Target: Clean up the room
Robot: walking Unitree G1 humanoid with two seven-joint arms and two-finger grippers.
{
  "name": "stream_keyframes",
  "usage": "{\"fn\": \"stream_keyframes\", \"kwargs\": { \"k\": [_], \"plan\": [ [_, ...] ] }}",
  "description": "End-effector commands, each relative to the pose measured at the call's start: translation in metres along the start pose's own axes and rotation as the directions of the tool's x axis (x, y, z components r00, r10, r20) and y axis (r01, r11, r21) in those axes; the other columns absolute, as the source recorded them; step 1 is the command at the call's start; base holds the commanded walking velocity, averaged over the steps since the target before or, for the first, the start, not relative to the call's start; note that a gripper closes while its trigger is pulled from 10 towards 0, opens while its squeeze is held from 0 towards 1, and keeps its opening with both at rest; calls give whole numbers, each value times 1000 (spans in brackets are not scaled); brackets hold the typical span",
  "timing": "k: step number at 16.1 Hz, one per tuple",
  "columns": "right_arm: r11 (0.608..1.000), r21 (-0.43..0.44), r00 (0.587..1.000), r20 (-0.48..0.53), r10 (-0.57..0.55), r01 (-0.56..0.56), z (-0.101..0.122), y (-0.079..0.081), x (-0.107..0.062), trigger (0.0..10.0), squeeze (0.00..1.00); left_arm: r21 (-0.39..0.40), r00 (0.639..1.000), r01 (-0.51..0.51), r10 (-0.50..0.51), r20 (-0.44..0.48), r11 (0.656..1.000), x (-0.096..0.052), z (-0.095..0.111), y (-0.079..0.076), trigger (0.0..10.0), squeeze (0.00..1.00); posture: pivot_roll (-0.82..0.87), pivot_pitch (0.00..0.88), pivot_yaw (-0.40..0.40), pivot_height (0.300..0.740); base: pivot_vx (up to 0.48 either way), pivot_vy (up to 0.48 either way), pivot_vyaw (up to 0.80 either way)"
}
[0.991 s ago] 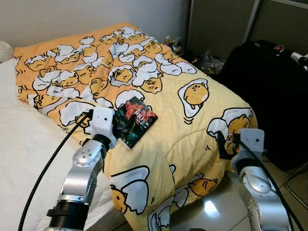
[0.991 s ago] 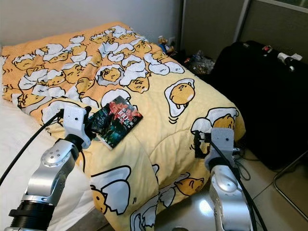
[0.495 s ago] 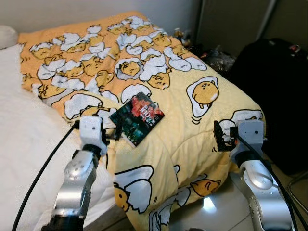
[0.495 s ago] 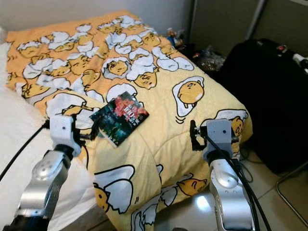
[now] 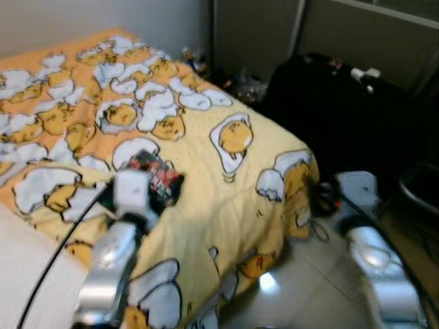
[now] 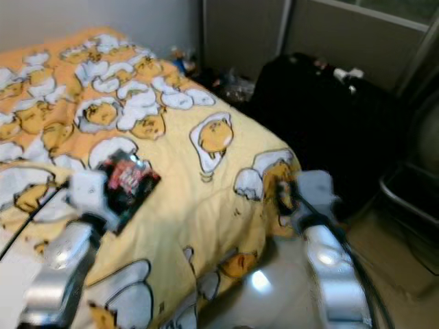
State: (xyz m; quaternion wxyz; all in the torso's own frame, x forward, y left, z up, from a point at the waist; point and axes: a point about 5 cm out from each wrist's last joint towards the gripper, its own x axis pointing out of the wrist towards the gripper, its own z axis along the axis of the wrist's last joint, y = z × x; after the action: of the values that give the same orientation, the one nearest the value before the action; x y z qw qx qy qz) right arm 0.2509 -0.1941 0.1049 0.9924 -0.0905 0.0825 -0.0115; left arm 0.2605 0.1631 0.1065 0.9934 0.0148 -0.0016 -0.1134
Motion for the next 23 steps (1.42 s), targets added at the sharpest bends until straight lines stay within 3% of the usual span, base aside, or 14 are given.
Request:
{"fn": "stream_keyframes", "kwargs": {
  "k": [1, 7, 10, 12, 14, 16, 18, 19, 21, 22, 23],
  "plan": [
    [999, -2, 998, 29, 54, -54, 7, 12, 3, 10000, 0, 18, 998, -64, 64, -11, 998, -5, 0, 14, 10000, 0, -1, 0, 15, 740, 0, 0, 0],
    [998, 6, 998, 13, 69, -69, 1, 13, -3, 10000, 0, 29, 999, -29, 30, -31, 999, -3, 0, 14, 10000, 0, -14, 0, 41, 740, 0, 0, 0],
    [987, 70, 989, -20, 143, -142, -1, 18, -2, 10000, 0, 76, 993, -31, 39, -113, 997, 4, -9, 19, 10000, 0, -21, 0, 52, 740, 0, 0, 0],
    [939, 128, 946, -10, 324, -320, 5, 25, 0, 10000, 0, 128, 982, -39, 62, -178, 991, 19, -15, 31, 10000, 0, -24, 0, 55, 740, 0, 0, 0],
    [880, 127, 888, 10, 460, -458, 13, 31, -3, 10000, 0, 146, 978, -43, 71, -197, 988, 29, -15, 41, 10000, 0, -27, 0, 57, 740, 0, 0, 0],
    [784, 126, 792, 23, 611, -608, 23, 36, -8, 10000, 0, 175, 971, -74, 110, -212, 982, 48, -10, 62, 10000, 0, -30, 0, 53, 740, 0, 0, 0],
    [726, 138, 735, 23, 678, -674, 28, 37, -10, 10000, 0, 152, 945, -158, 194, -263, 976, 62, -7, 92, 10000, 0, -37, 0, 50, 740, 0, 0, 0],
    [720, 143, 729, 22, 684, -679, 28, 37, -10, 10000, 0, 157, 940, -166, 205, -274, 973, 63, -8, 96, 10000, 0, -38, 0, 49, 740, 0, 0, 0],
    [680, 147, 690, 15, 724, -718, 31, 39, -14, 10000, 0, 148, 907, -231, 268, -324, 962, 64, -5, 119, 10000, 0, -57, 0, 49, 740, 0, 0, 0],
    [672, 157, 682, 15, 731, -724, 32, 39, -16, 10000, 0, 128, 901, -243, 273, -338, 962, 64, -5, 122, 10000, 0, -60, 0, 49, 740, 0, 0, 0],
    [658, 178, 671, 16, 741, -731, 33, 38, -18, 10000, 0, 38, 891, -274, 268, -367, 961, 64, -6, 127, 10000, 0, -72, 0, 46, 740, 0, 0, 0]
  ]
}}
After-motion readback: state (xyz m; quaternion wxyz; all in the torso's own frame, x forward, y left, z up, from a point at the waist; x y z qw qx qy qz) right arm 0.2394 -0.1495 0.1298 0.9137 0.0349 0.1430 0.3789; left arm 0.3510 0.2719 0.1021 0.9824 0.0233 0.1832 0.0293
